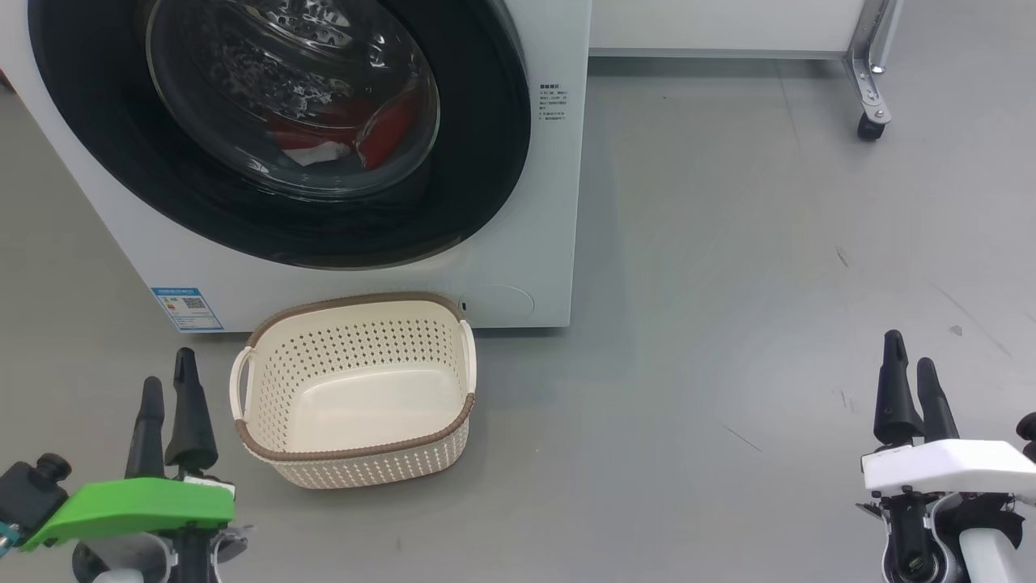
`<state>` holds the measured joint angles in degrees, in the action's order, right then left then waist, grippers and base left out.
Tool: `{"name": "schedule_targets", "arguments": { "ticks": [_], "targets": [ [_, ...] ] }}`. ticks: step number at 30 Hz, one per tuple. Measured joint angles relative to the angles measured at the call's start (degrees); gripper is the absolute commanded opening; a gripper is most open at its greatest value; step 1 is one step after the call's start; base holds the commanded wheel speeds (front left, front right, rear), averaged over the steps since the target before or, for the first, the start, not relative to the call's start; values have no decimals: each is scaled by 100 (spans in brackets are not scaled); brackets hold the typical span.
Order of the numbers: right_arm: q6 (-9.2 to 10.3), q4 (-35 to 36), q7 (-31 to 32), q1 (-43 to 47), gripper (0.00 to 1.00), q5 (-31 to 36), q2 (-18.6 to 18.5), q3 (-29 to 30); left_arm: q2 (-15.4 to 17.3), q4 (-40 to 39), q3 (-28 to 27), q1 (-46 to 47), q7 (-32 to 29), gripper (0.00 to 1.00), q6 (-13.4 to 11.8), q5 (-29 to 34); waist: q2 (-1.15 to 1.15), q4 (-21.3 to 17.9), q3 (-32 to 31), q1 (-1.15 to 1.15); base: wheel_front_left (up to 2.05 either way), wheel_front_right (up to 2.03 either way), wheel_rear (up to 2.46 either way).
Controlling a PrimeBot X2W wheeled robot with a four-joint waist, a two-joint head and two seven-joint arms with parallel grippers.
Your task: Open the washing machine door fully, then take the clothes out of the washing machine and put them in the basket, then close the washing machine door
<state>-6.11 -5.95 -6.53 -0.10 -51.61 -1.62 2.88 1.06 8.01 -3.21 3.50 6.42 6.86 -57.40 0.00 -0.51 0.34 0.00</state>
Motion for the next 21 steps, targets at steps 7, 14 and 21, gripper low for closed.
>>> {"name": "schedule_targets", "arguments": {
  "ticks": [7,14,21],
  "targets": [
    [81,107,-146,2,100,839,-14,-199,9,-91,205,-13,176,100,0,854,0,-5,10,0,0,0,0],
    [171,130,-292,12,100,1534,-23,-370,25,-125,464,-69,310,100,1,1974,0,-8,12,0,0,0,0],
    [259,94,-402,75,100,2172,-31,-525,47,-119,695,-177,443,100,-11,2757,0,-19,16,0,0,0,0]
  ]
}}
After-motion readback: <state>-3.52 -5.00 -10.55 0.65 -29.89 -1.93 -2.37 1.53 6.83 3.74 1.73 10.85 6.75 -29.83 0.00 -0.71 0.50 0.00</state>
